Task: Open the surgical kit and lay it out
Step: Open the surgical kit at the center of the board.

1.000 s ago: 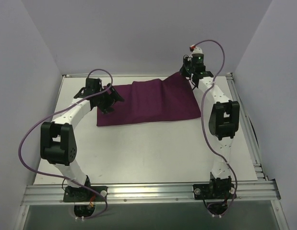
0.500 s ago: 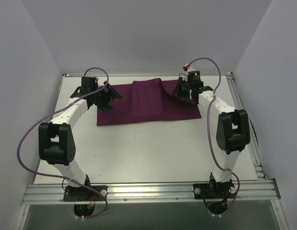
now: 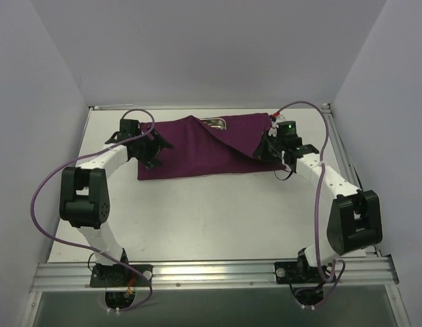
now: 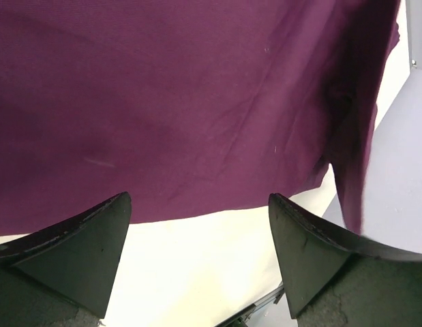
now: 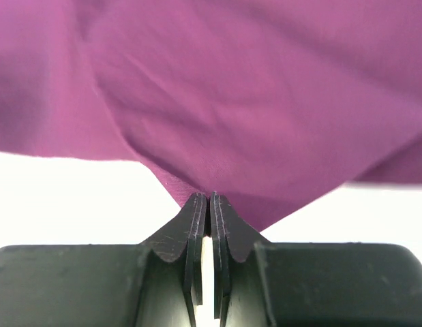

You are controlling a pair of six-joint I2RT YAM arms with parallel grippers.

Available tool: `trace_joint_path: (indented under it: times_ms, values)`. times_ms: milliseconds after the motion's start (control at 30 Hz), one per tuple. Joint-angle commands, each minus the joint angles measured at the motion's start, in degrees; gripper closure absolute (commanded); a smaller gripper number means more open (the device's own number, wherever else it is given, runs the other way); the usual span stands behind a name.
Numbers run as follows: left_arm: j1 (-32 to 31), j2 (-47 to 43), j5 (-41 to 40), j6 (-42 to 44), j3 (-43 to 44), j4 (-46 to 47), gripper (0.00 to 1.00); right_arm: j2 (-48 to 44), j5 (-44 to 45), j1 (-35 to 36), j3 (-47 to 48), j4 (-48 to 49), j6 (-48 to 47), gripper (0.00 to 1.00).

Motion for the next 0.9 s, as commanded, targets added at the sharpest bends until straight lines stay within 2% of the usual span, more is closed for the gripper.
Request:
trace_joint_path:
  times_ms: [0,167,400,767,867]
  values:
    - [0.57,0.71,0.96,-0.73,1.81,3.22,0.08,-4.63,0.51,0.46,-5.6,-5.07,0.18,1.0]
    - [1.36,5.45,-0.09,-0.12,8.66,-3.72,0.03,-9.65,3.58,0.46,-12.02,-6.56,0.01,1.0]
    - [1.98,7.21,-6.86,-3.45,13.94,-9.26,0.06,-14.23,4.47,0.28,-14.49,-6.92,-0.17,1.0]
    - [2.07,16.6,-8.01,-9.69,24.65,-8.48,0.06,-14.4,1.83,0.54,-14.67,-3.58,1.85,1.0]
    - [2.07,19.51,-7.48,-12.24,25.98,-6.29,0.01,-15.1,1.83,0.46,-14.58,-3.49,1.85,1.0]
